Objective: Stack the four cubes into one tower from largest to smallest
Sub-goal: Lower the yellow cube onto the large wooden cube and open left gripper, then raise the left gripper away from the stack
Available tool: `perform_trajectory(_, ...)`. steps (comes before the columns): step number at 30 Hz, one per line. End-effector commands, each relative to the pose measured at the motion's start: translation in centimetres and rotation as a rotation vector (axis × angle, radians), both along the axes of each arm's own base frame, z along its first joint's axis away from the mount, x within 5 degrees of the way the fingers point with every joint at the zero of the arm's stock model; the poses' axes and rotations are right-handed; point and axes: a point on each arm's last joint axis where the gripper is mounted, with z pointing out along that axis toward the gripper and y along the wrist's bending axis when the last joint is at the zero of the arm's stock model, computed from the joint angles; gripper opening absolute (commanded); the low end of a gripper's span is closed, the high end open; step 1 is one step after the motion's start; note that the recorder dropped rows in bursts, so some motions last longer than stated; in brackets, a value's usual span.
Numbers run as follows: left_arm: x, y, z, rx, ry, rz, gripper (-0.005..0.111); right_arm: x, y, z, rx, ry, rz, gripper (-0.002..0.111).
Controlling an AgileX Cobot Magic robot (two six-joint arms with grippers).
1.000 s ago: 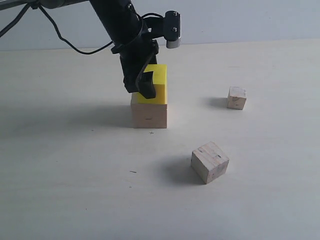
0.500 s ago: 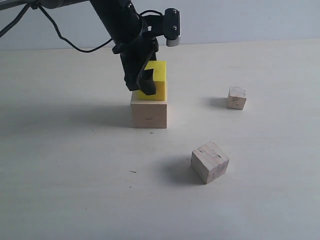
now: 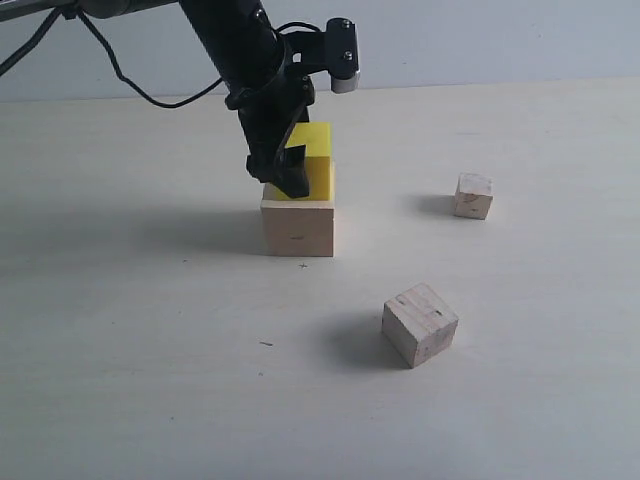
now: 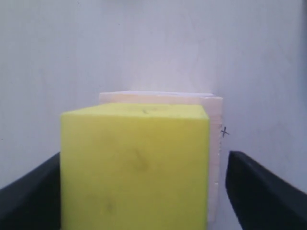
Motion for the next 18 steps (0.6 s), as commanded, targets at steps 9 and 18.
perform_trajectory(9,-0.2,0.1,2.3,-0.038,-0.054,0.014,0.081,0.0,0.0,-0.1,-0.011,-0.005,0.005,0.0)
perform_trajectory(18,-0.9,0.5,4.6,-0.059,-0.078,0.014,0.081,0.0,0.0,-0.1,-0.011,-0.005,0.005,0.0)
